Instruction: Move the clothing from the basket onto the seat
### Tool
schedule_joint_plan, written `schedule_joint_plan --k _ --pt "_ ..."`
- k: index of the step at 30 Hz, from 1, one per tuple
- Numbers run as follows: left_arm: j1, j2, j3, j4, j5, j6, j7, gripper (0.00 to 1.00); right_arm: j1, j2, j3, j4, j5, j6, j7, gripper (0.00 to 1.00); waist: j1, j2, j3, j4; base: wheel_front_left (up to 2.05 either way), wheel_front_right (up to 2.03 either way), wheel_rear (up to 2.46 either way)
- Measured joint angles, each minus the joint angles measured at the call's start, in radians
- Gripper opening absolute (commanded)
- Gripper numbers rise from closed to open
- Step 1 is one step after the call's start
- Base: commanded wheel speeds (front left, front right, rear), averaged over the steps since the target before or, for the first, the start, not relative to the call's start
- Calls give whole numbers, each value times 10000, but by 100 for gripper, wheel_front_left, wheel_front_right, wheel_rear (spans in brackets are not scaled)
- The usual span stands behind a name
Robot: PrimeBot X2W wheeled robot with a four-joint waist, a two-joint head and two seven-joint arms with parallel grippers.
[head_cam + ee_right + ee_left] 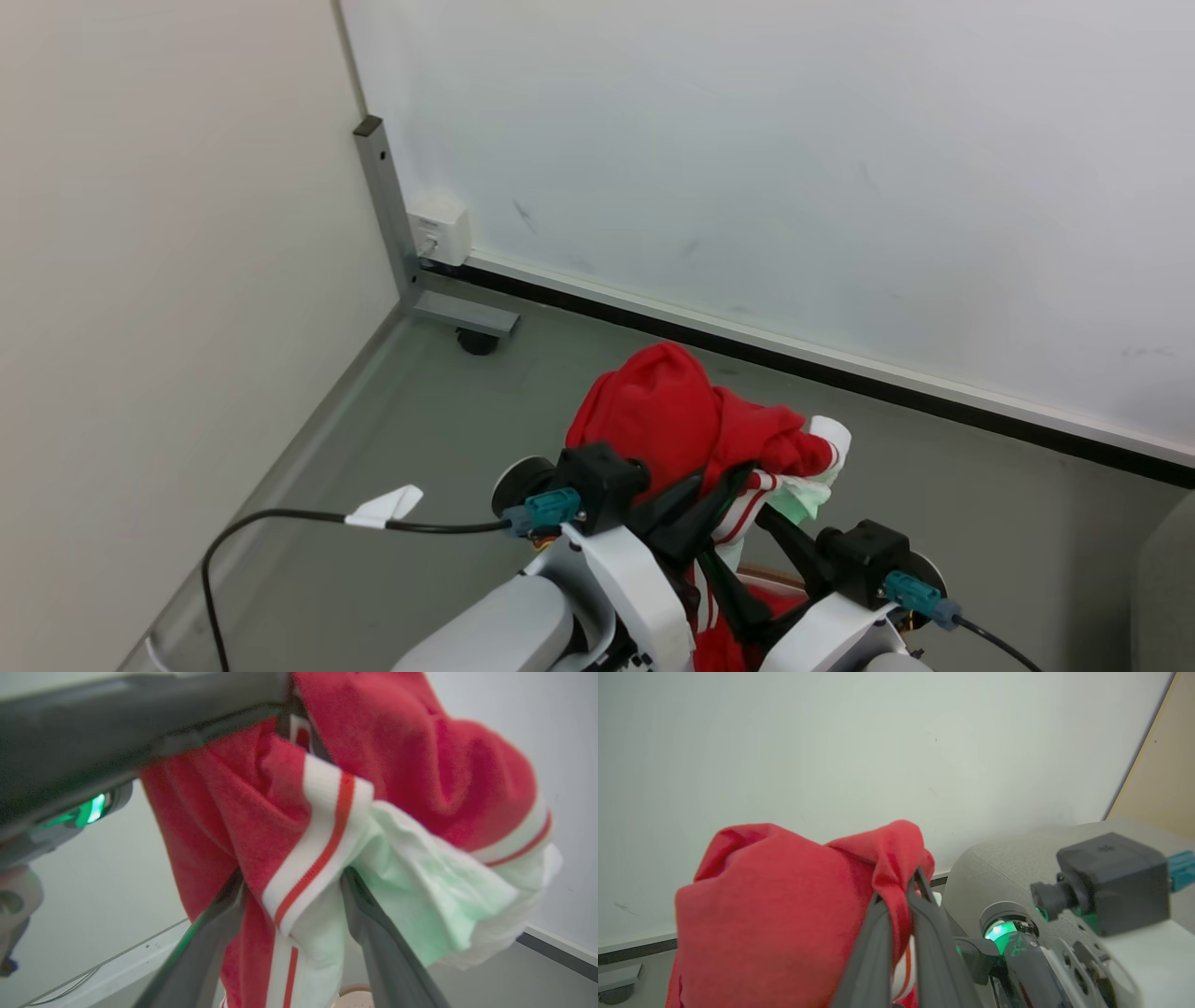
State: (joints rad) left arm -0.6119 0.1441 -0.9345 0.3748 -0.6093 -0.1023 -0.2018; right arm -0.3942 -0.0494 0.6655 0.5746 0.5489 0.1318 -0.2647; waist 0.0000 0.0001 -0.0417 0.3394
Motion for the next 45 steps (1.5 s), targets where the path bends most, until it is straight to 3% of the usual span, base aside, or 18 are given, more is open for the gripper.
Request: schedule_joint_plan --k 2,3,11,33,34,35,36,45 --pt "20 -6 -67 -65 -84 -19 38 0 -75 4 -40 46 -12 0 0 23 0 -1 -2 145 0 0 0" --pt "26 -4 -73 -84 -105 -27 56 0 -109 4 -71 48 -17 0 0 0 1 -1 -2 200 0 0 0" --pt "43 188 69 -92 -240 36 65 0 -113 4 -303 -219 -119 0 2 0 0 0 10 237 0 0 0" --pt "37 343 267 58 -428 240 -100 1 131 6 -393 -614 -313 0 4 0 0 0 9 -779 0 0 0" --pt "38 343 270 52 -437 257 -100 20 134 8 -462 -627 -391 0 4 0 0 -1 11 -836 0 0 0" --pt "39 341 278 38 -437 290 -105 54 142 10 -541 -644 -476 0 4 0 0 0 15 -899 0 0 0" --pt "41 339 301 12 -443 297 -113 100 152 8 -612 -673 -531 0 4 0 0 -1 21 -966 0 0 0" --pt "52 502 518 -533 -445 374 -380 100 294 -33 -1561 -853 -1269 0 4 0 0 0 173 -1869 0 0 0"
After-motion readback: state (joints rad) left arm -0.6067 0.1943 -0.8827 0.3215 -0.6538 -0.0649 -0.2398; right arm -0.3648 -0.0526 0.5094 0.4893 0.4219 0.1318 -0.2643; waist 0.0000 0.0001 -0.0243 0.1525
